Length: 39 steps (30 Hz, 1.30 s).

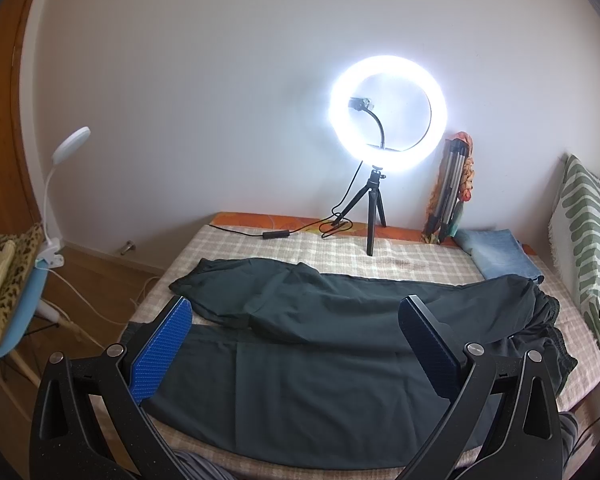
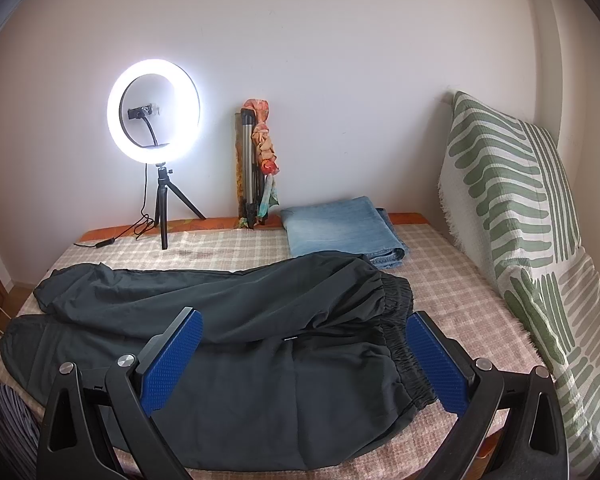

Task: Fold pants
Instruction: 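Move the left tool to the elastic cuff of the dark trousers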

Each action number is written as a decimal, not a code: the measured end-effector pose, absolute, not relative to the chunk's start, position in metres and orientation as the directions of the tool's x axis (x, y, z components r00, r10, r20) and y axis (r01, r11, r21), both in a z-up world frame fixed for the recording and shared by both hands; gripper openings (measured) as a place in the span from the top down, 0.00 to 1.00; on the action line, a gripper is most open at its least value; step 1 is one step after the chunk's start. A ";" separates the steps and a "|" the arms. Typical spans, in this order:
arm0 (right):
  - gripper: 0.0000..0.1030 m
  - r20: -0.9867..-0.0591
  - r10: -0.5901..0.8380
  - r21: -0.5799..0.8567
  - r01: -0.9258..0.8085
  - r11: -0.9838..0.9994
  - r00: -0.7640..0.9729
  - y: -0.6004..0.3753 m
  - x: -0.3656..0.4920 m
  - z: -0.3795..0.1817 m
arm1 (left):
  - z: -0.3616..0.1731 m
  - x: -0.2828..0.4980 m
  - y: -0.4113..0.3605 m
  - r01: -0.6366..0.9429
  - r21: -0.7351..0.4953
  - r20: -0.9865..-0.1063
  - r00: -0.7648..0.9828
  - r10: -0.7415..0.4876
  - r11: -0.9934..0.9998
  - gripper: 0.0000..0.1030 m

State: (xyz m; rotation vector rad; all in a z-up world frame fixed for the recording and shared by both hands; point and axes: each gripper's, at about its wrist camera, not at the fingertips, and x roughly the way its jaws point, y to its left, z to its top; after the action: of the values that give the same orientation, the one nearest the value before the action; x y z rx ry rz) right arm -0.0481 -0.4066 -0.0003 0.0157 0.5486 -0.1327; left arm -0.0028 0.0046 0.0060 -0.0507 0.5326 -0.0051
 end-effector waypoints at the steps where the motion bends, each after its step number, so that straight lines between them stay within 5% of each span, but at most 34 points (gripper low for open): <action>1: 0.00 -0.521 -0.122 -0.021 0.131 0.991 0.845 -0.407 -0.048 0.000 | 0.005 -0.002 0.004 -0.010 -0.050 -0.508 0.861 -0.017 0.999 0.00; 21: 0.00 -0.518 -0.026 -0.023 0.016 1.000 0.855 -0.395 -0.020 -0.003 | -0.009 0.044 0.084 -0.065 -0.093 -0.558 0.830 0.002 0.994 0.01; 33: 0.00 -0.574 0.205 -0.004 -0.253 0.968 0.793 -0.355 0.068 -0.018 | -0.038 0.143 0.140 -0.029 -0.077 -0.704 0.709 -0.034 0.997 0.10; 39: 0.01 -0.632 0.243 0.007 -0.308 0.951 0.736 -0.341 0.123 -0.026 | -0.070 0.200 0.163 -0.030 -0.200 -0.777 0.613 -0.140 0.979 0.17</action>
State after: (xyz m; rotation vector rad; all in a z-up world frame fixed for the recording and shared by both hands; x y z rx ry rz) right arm 0.1233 -0.3414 -0.0257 -0.1003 0.6799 0.3031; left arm 0.2004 0.1628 -0.0696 -0.2014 0.9102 -0.0642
